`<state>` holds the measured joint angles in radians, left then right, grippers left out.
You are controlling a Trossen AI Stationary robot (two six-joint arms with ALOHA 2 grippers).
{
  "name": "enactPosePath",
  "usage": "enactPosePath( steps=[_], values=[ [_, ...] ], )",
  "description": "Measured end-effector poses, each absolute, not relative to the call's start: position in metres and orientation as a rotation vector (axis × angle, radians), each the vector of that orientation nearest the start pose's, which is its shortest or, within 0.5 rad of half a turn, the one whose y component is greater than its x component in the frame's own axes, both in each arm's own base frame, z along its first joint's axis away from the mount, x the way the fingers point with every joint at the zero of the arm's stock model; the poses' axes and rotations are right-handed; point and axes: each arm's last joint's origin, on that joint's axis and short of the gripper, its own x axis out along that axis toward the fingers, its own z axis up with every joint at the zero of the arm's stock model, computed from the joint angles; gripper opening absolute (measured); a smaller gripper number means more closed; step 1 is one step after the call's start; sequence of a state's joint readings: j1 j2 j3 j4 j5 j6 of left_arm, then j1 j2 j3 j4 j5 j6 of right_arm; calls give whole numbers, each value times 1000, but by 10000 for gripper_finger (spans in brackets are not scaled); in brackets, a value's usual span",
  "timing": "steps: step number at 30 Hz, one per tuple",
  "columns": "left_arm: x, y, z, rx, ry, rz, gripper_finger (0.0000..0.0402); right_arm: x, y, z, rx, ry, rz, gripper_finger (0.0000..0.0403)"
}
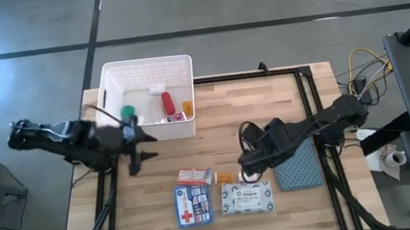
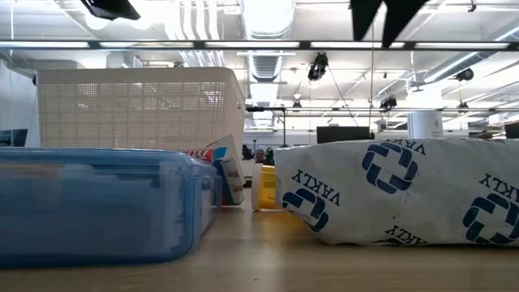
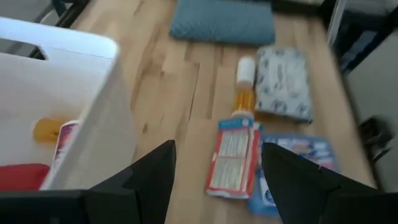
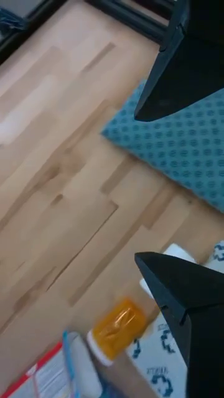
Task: Pick & place medical supplies in basket/bin
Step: Put the red medicine box into the white bin
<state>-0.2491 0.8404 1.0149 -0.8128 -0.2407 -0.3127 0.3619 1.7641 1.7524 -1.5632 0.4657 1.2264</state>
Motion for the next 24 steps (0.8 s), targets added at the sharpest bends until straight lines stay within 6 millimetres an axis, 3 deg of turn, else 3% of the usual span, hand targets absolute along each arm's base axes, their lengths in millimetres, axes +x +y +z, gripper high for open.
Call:
enactPosePath(
  steps=[6, 14, 19, 24],
  values=[
    [175, -59, 318, 54, 753, 175, 218, 295, 112, 317, 376, 1123, -872, 352],
    [210, -89, 281, 97, 902, 164, 218, 292, 120, 312, 356, 1125, -837, 352],
    [230, -116, 250, 168, 979, 120, 218, 288, 128, 311, 333, 1139, -808, 352],
    [250, -127, 215, 250, 1044, 119, 218, 286, 133, 311, 324, 1143, -789, 352]
  ],
)
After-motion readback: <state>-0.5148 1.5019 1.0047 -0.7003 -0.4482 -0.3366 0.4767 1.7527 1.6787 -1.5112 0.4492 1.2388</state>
